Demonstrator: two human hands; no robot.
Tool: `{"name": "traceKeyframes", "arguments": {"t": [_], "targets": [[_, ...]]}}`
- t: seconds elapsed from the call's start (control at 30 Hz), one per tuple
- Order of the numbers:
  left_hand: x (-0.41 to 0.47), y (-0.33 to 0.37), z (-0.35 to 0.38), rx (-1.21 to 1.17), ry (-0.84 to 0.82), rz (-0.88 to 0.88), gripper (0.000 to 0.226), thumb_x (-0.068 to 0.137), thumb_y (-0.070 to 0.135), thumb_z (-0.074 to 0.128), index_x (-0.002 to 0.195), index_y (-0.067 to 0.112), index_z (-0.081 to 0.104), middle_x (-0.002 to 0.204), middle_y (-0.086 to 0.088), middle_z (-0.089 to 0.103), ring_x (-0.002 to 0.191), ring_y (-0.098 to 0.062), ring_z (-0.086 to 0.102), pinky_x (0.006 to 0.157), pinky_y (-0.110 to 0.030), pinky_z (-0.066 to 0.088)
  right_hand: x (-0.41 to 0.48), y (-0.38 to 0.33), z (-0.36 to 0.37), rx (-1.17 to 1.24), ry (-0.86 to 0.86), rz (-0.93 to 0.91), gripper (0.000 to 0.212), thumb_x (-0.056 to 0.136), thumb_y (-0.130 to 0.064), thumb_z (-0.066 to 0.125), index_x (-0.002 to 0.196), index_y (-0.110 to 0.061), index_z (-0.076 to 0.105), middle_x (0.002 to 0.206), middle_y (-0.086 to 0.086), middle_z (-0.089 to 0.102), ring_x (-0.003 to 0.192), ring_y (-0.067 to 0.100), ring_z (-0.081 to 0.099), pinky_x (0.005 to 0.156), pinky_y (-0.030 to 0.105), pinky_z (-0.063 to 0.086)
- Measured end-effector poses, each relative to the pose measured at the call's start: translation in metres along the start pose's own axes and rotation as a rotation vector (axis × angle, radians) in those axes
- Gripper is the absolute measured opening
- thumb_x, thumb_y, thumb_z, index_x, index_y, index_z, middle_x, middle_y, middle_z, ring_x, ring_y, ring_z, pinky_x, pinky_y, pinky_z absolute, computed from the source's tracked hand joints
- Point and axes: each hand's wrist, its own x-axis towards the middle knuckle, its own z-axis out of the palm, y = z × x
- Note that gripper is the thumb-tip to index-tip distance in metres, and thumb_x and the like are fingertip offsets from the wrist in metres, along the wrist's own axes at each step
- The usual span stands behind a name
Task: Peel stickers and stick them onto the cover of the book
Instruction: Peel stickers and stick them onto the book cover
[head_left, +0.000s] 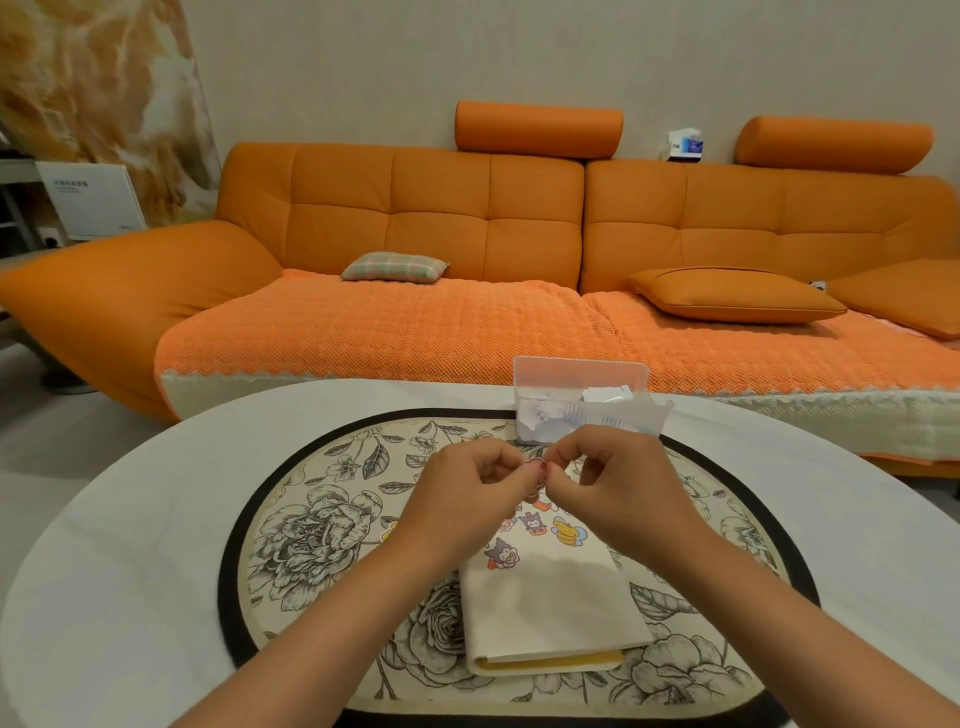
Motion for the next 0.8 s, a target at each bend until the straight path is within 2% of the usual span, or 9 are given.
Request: {"name": "traceKeyframes", "arguments": {"t": [0.1, 0.2, 0.27, 0.33, 0.4, 0.5, 0.6, 0.8], "targets": [[-0.001, 0.000, 0.002, 0.027, 0.028, 0.010, 0.016, 0.092, 0.025, 0.068, 0.078, 0.024, 0.075, 0.070, 0.007, 0.074, 0.064, -0.018, 0.068, 0.057, -0.022, 0.048, -0.001, 0.004, 0.004, -0.223, 0.112, -0.197, 0.007, 0.080, -0.034, 0.076, 0.073, -0.033, 0.073, 0.065, -0.028, 0.060, 0.052, -0.003, 0.049, 0.051, 0.009, 0.029], [-0.001, -0.002, 0.004, 0.020, 0.058, -0.002, 0.016, 0.091, 0.022, 0.066, 0.077, 0.023, 0.074, 0.068, 0.003, 0.072, 0.068, -0.022, 0.070, 0.058, -0.025, 0.051, -0.002, 0.006, 0.010, -0.270, 0.164, -0.303, 0.009, 0.080, -0.036, 0.074, 0.073, -0.031, 0.073, 0.071, -0.020, 0.066, 0.050, -0.003, 0.039, 0.048, 0.016, 0.036], [0.001, -0.004, 0.002, 0.007, 0.061, -0.008, 0.014, 0.092, 0.021, 0.066, 0.080, 0.022, 0.073, 0.071, 0.001, 0.073, 0.067, -0.020, 0.070, 0.060, -0.027, 0.053, -0.002, -0.001, 0.007, -0.074, 0.085, -0.170, 0.012, 0.083, -0.036, 0.072, 0.073, -0.030, 0.074, 0.065, -0.020, 0.064, 0.049, 0.000, 0.046, 0.049, 0.016, 0.036], [0.002, -0.003, -0.001, -0.015, 0.037, -0.004, 0.012, 0.093, 0.022, 0.067, 0.083, 0.021, 0.074, 0.076, 0.000, 0.074, 0.065, -0.015, 0.069, 0.059, -0.026, 0.052, 0.003, -0.004, 0.001, 0.261, -0.038, 0.066, 0.015, 0.087, -0.028, 0.072, 0.073, -0.025, 0.077, 0.056, -0.013, 0.063, 0.046, 0.002, 0.047, 0.047, 0.016, 0.037], [0.003, -0.002, -0.004, -0.038, 0.007, 0.009, 0.011, 0.093, 0.022, 0.068, 0.086, 0.018, 0.074, 0.079, -0.003, 0.075, 0.065, -0.012, 0.068, 0.058, -0.026, 0.052, 0.006, -0.005, -0.005, 0.427, -0.119, 0.211, 0.015, 0.089, -0.022, 0.073, 0.076, -0.017, 0.079, 0.050, -0.005, 0.060, 0.042, 0.003, 0.045, 0.045, 0.015, 0.036], [0.003, 0.000, -0.006, -0.047, -0.003, 0.019, 0.010, 0.093, 0.021, 0.068, 0.086, 0.016, 0.074, 0.078, -0.005, 0.074, 0.066, -0.012, 0.068, 0.058, -0.030, 0.052, 0.007, -0.005, -0.009, 0.471, -0.176, 0.245, 0.009, 0.086, -0.021, 0.077, 0.084, -0.012, 0.080, 0.051, -0.007, 0.062, 0.042, 0.001, 0.047, 0.044, 0.012, 0.037], [0.003, -0.001, -0.005, -0.064, -0.017, 0.027, 0.011, 0.094, 0.020, 0.068, 0.086, 0.015, 0.073, 0.078, -0.006, 0.073, 0.066, -0.011, 0.067, 0.056, -0.028, 0.052, 0.006, -0.005, -0.009, 0.464, -0.173, 0.253, 0.010, 0.084, -0.020, 0.079, 0.086, -0.009, 0.079, 0.051, -0.008, 0.063, 0.042, 0.001, 0.048, 0.044, 0.012, 0.037], [0.004, -0.001, -0.006, -0.078, -0.057, 0.041, 0.008, 0.094, 0.019, 0.068, 0.089, 0.015, 0.073, 0.079, -0.007, 0.073, 0.069, -0.013, 0.068, 0.055, -0.025, 0.052, 0.010, -0.002, -0.015, 0.494, -0.277, 0.299, 0.009, 0.079, -0.022, 0.083, 0.081, -0.015, 0.079, 0.054, -0.004, 0.063, 0.047, 0.008, 0.050, 0.048, 0.021, 0.040]]}}
